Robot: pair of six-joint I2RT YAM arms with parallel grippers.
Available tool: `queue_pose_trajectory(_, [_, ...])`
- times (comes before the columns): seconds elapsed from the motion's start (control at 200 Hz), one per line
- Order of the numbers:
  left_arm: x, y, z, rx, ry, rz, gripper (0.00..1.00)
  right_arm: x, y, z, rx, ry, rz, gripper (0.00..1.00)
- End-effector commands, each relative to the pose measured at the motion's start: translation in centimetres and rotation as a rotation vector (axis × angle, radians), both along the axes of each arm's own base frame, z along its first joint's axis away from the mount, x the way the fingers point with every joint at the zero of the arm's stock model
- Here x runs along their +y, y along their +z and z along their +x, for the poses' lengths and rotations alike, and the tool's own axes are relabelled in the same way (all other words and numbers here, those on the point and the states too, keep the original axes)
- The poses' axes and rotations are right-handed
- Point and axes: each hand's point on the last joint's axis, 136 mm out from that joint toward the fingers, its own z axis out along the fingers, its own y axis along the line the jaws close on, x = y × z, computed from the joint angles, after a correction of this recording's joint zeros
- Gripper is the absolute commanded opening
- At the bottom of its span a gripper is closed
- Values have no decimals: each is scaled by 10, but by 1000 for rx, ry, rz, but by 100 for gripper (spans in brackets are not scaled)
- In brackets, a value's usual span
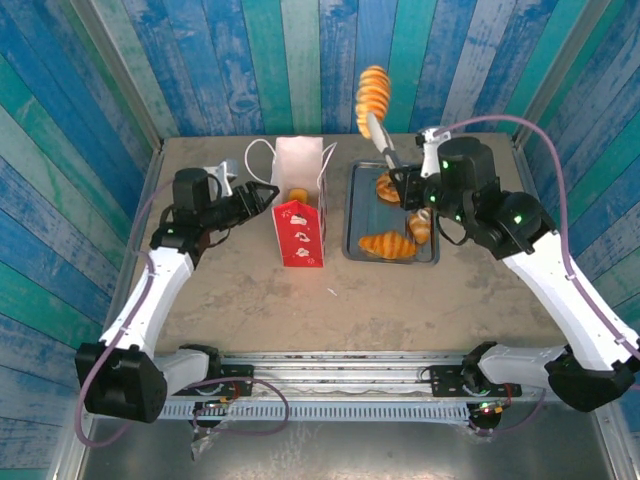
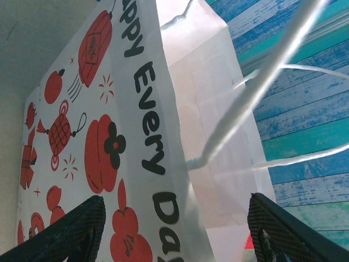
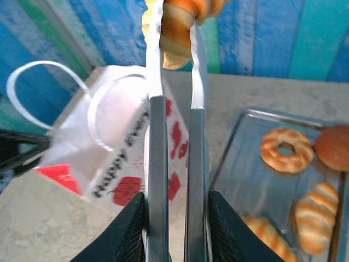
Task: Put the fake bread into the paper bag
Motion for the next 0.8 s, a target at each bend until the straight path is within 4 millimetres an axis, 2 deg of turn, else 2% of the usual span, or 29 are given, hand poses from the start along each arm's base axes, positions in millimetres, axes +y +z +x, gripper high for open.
queue_pose_trajectory(0.0, [0,6,15,-42,13,19,69,5,42,-7,-132,-21,17,5])
queue_pose_trajectory(0.135, [0,2,20,-35,16,27,62,33,55,-17,-152,38,28,5])
queue_pose_trajectory(0.411, [14,8,17,-69,85,89,57,100,52,-31,-155,143,-22,5])
queue_pose_trajectory(0.626, [16,17,12,-90,88,90,53,131,30,-34,-98,144,-125,5])
queue_pose_trajectory(0.791, [18,25,8,-115,93,102,51,141,11,-34,-48,137,-177,5])
